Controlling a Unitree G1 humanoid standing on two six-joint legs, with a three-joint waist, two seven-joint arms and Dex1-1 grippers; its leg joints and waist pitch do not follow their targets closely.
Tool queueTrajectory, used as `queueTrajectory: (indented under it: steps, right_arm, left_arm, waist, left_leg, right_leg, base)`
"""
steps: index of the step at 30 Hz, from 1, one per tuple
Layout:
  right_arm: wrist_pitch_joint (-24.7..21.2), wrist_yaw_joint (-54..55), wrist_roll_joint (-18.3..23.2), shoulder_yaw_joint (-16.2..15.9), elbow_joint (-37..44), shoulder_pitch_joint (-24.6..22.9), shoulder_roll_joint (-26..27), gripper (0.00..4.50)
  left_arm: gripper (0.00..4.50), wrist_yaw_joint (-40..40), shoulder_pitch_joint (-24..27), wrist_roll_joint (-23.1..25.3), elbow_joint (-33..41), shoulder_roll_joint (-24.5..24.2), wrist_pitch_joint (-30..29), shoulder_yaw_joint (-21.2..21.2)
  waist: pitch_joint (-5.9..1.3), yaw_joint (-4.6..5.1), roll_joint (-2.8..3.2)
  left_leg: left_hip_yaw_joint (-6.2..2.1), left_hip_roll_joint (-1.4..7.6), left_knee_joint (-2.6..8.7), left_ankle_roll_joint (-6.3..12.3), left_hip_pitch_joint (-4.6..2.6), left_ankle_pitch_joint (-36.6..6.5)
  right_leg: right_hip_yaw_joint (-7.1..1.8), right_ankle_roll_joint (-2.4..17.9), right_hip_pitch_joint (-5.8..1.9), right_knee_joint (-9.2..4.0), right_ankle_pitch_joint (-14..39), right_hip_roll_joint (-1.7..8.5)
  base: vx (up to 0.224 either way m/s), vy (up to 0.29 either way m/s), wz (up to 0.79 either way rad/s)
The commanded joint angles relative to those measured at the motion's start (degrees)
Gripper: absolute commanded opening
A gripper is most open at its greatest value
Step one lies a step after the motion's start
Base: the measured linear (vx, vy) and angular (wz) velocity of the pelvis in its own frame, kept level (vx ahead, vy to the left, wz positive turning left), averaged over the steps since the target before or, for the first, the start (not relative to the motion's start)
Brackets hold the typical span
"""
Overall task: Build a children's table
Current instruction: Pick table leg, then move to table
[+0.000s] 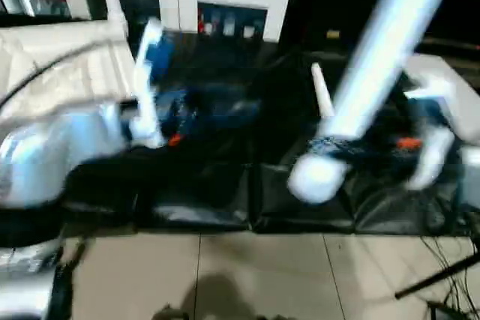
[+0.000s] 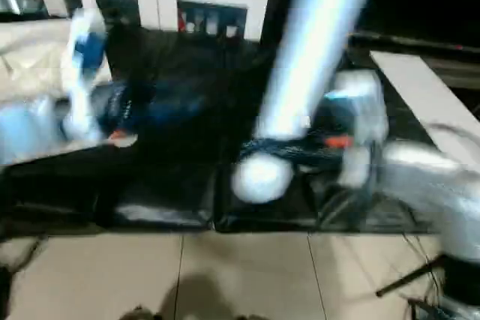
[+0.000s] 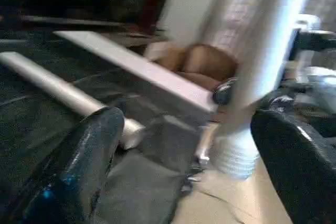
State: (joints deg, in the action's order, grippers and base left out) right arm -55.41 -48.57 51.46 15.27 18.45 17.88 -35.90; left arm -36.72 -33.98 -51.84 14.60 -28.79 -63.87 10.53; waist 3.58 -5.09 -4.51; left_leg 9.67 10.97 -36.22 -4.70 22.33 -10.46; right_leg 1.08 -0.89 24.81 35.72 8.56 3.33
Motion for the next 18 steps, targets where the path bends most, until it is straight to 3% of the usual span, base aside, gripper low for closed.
queueTrajectory:
  steps: [1,2,3,4,5,6,7,9,10,11,12,13,14,15,16,17,18]
  right_arm:
    - [3.5,8.0,-7.1,0.5,1.1,-1.1,2.0,1.86]
    - [3.5,8.0,-7.1,0.5,1.1,-1.1,2.0,1.86]
    - [6.0,12.6,-11.0,-0.6,1.3,-1.4,3.6,1.86]
    - [9.6,17.9,-15.0,-1.7,1.3,-0.5,6.7,1.86]
    - [14.3,25.6,-19.3,-2.8,1.6,0.8,11.5,1.86]
    - [14.8,26.5,-19.8,-2.8,1.6,0.9,12.0,1.86]
    - [16.8,30.1,-21.7,-3.1,1.9,1.1,14.4,1.86]
    - [17.6,33.7,-22.7,-3.4,2.9,-0.3,17.9,1.86]
    - [17.5,35.0,-22.8,-3.5,3.5,-1.6,19.4,1.86]
    - [18.7,36.5,-25.2,-4.8,4.0,-3.1,20.2,1.86]
    - [20.0,37.8,-27.8,-6.3,4.4,-4.6,20.7,1.86]
    - [20.5,38.7,-29.3,-7.4,4.6,-5.8,21.0,1.86]
    - [21.6,39.7,-31.4,-9.1,4.5,-7.1,21.5,1.86]
    - [22.1,40.1,-31.9,-9.7,4.3,-7.5,22.6,1.86]
    - [22.4,41.0,-31.2,-9.5,3.9,-7.5,25.0,1.86]
    - [22.4,41.4,-31.1,-9.6,3.8,-7.5,25.5,1.86]
    - [22.7,42.1,-31.1,-10.0,3.6,-7.4,26.1,1.86]
  left_arm:
    - [4.5,7.0,2.4,2.5,3.8,4.2,3.7,3.5]
    - [4.5,7.0,2.4,2.5,3.8,4.2,3.7,3.5]
    - [4.5,11.3,4.0,3.1,5.1,6.9,4.4,4.5]
    - [4.5,16.0,5.2,7.6,6.5,9.6,7.9,2.8]
    - [4.5,21.9,6.9,16.2,7.9,11.2,14.6,-2.5]
    - [4.5,22.5,7.1,17.4,7.9,11.3,15.5,-3.3]
    - [4.5,25.1,7.9,22.7,8.0,11.7,19.9,-6.3]
    - [4.5,30.3,9.7,29.2,7.7,14.0,25.7,-8.7]
    - [4.5,33.1,10.7,31.8,7.8,15.1,27.9,-9.2]
    - [4.5,33.4,11.7,33.1,8.4,15.3,28.7,-10.1]
    - [4.5,33.5,12.5,33.6,9.1,15.3,28.6,-10.8]
    - [4.5,34.3,13.0,33.8,9.6,15.8,28.2,-10.8]
    - [4.5,35.2,13.7,34.6,9.8,16.6,28.9,-11.0]
    - [4.5,34.7,14.1,34.6,9.8,16.7,28.9,-11.6]
    - [4.5,34.2,14.9,33.9,9.9,16.4,27.1,-12.3]
    - [4.5,33.8,15.1,33.8,10.1,15.9,26.3,-12.7]
    - [4.5,32.7,15.7,33.6,10.2,15.2,26.2,-13.4]
  waist:
    - [-3.54,0.33,0.29]
    - [-3.59,0.47,0.13]
    - [-3.51,0.77,-0.62]
    - [-3.55,0.85,-0.65]
    - [-3.43,1.33,-0.34]
    - [-3.54,1.58,-0.85]
    - [-4.01,1.96,-0.51]
    - [-3.96,1.75,0.25]
    - [-3.86,1.45,0.02]
    - [-3.91,0.78,-0.5]
    - [-4.02,0.32,-0.82]
    - [-3.8,0.15,-0.62]
    - [-3.42,0.39,0.25]
    - [-3.26,0.83,0.58]
    - [-2.99,2.42,1.56]
    - [-2.9,5.33,3.06]
    - [-2.93,5.71,3.62]
  left_leg:
    - [-0.32,0.9,4.46,-2.98,-0.76,-15.5]
    - [-0.38,0.9,4.27,-3.24,-1.05,-16.3]
    - [-0.28,0.79,4.15,-3.19,-0.84,-16.6]
    - [-0.35,0.57,3.93,-3.36,-0.95,-17.1]
    - [-0.63,0.77,4.07,-3.58,-1.04,-18.3]
    - [-0.78,0.9,4.16,-3.26,-0.86,-18.5]
    - [-0.82,0.58,4.04,-2.56,-0.7,-18.8]
    - [-0.46,0.42,3.8,-0.3,-0.46,-17.8]
    - [-0.16,0.2,3.12,1.65,0.28,-16.0]
    - [-0.55,0.31,1.41,3.7,0.54,-13.5]
    - [-0.74,0.33,0.32,4.56,0.7,-12.5]
    - [-2.0,1.06,-0.75,5.61,1.15,-11.9]
    - [-2.72,1.21,-0.48,6.23,0.87,-13.5]
    - [-2.86,1.34,0.39,6.36,0.35,-15.6]
    - [-2.22,1.01,2.78,5.9,-1.23,-23.5]
    - [-0.69,0.39,7.0,3.72,-1.99,-35.0]
    - [0.37,0.62,9.38,3.26,-0.93,-38.7]
  right_leg:
    - [-0.62,3.7,-2.42,-5.85,32.5,2.91]
    - [-0.53,2.8,-1.99,-6.07,35.2,3.02]
    - [-0.31,2.1,-1.95,-6.42,36.9,2.95]
    - [0.03,0.7,-1.77,-6.88,39.6,3.07]
    - [0.37,-0.4,-1.36,-7.37,41.1,3.07]
    - [0.48,-1.2,-1.55,-7.72,41.7,3.49]
    - [0.8,-1.9,-2.18,-7.56,42.9,4.14]
    - [-0.01,-2.5,-2.44,-8.28,43.7,5.84]
    - [-1.21,-3.5,-2.92,-8.96,45.8,7.48]
    - [-3.08,-4.6,-3.06,-9.84,49.5,10.45]
    - [-4.15,-5.0,-3.16,-10.28,51.3,11.82]
    - [-5.35,-3.8,-3.39,-10.68,53.6,14.21]
    - [-4.83,-1.9,-3.21,-10.88,53.4,14.2]
    - [-3.74,-0.8,-3.02,-10.76,52.2,13.19]
    - [0.03,0.5,-2.18,-9.1,47.3,8.93]
    - [5.33,0.8,-1.38,-4.52,35.1,2.61]
    - [7.16,2.0,-2.19,1.85,24.8,0.41]
  base:
    - [0.0,0.0,0.0]
    - [0.0,0.0,0.0]
    - [0.0,0.0,0.0]
    - [0.0,0.0,0.0]
    - [0.0,0.0,0.0]
    - [0.0,0.0,0.0]
    - [0.0,0.0,0.0]
    - [0.0,0.0,0.0]
    - [0.0,0.0,0.0]
    - [-0.025,0.092,-0.01]
    - [-0.025,0.092,-0.01]
    - [-0.022,0.138,-0.03]
    - [-0.016,0.19,-0.08]
    - [-0.016,0.19,-0.08]
    - [-0.026,0.226,-0.05]
    - [-0.06,0.231,0.05]
    - [-0.06,0.231,0.05]
